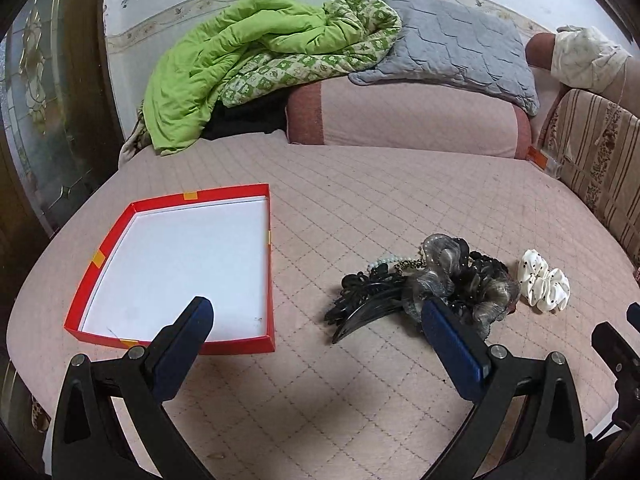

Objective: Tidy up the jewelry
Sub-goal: 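Move both grippers toward the pile of hair accessories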

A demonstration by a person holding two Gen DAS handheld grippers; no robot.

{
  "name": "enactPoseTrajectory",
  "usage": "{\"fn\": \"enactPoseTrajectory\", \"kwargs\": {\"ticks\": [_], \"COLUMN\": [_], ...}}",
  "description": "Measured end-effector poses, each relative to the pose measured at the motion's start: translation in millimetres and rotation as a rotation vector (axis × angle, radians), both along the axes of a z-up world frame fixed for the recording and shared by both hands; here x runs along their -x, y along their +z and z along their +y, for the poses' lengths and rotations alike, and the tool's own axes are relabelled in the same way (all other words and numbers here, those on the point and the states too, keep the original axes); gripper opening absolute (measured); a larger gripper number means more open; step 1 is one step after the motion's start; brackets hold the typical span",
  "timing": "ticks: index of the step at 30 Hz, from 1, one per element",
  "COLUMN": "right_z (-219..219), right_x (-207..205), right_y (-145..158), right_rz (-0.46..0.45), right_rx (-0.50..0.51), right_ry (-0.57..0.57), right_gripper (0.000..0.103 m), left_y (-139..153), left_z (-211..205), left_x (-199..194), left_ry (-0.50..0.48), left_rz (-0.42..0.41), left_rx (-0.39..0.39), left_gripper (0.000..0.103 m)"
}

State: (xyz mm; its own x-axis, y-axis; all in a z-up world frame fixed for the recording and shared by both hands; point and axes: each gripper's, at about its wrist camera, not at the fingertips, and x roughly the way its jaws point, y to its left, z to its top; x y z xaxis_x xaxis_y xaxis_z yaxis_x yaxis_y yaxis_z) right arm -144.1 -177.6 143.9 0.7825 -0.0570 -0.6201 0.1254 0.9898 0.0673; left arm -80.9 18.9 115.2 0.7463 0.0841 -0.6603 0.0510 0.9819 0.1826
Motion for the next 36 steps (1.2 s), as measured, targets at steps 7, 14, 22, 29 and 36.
{"fn": "enactPoseTrajectory", "kwargs": {"ticks": [7, 14, 22, 29, 36], "right_z": [3, 5, 7, 7, 8], "right_x": [-2, -3, -4, -4, -4], "right_y": [-1, -2, -2, -3, -3], "right_rz": [0.002, 0.005, 0.006, 0.009, 0.008], "right_rx": [0.002, 0.005, 0.006, 0.006, 0.003], "right_ry": [0.006, 0.007, 0.008, 0.008, 0.007], "right_gripper": [0.103, 0.103, 0.103, 0.103, 0.103], "left_y": [-5, 3, 4, 6, 4], "left_z": [14, 10, 9, 7, 4], "left_x": [11, 8, 8, 7, 6], "left_ry": [-0.006, 0.001, 0.003, -0.002, -0.005], "left_rz": [-0.073, -0.037, -0.031, -0.027, -0.022], "left_rx": [0.079, 0.052, 0.048, 0.05, 0.049], "left_gripper": [0.103, 0.103, 0.103, 0.103, 0.103]}}
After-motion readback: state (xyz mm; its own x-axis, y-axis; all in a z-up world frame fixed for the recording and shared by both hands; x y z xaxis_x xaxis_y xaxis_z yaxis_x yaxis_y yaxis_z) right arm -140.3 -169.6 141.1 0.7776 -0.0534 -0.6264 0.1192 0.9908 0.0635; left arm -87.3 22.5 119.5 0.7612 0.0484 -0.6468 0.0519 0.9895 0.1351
